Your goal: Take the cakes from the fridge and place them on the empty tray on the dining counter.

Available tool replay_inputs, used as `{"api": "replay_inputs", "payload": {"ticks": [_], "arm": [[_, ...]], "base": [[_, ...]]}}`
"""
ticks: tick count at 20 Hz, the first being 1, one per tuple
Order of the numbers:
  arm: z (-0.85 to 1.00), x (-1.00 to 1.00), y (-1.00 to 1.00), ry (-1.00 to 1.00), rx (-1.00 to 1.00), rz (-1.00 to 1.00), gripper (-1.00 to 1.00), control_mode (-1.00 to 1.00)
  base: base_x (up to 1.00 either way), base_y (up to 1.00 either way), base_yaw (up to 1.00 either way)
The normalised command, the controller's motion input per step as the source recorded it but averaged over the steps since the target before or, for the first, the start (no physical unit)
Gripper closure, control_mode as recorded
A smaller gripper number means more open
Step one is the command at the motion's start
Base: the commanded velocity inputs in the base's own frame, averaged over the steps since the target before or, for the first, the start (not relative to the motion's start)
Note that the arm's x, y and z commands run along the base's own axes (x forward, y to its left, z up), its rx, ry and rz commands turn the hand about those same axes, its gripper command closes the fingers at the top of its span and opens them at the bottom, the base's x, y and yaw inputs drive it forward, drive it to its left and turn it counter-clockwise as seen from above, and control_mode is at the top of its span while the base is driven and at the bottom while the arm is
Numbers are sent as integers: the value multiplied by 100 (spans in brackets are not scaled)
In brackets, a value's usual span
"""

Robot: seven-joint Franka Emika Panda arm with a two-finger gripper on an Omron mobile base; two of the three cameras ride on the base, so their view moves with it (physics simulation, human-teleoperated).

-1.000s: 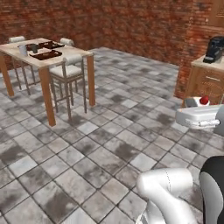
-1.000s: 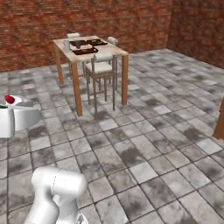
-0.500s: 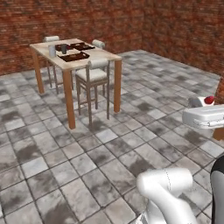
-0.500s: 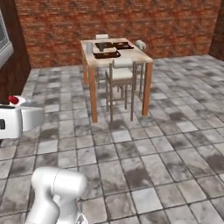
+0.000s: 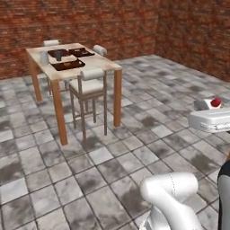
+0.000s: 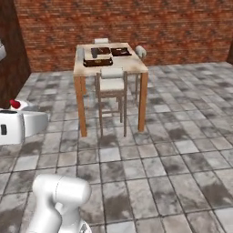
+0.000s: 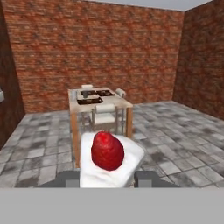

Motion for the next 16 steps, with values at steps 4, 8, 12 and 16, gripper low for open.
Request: {"api": "replay_inputs", "payload": {"ticks": [4, 8, 12, 16], "arm": [[0, 0, 0, 0, 0, 0, 100, 100], [0, 0, 0, 0, 0, 0, 100, 100], [0, 0, 0, 0, 0, 0, 100, 100], [0, 0, 0, 0, 0, 0, 100, 100]], "base": [[100, -92, 18], [100, -85, 19], [100, -62, 19], [100, -45, 22]]}}
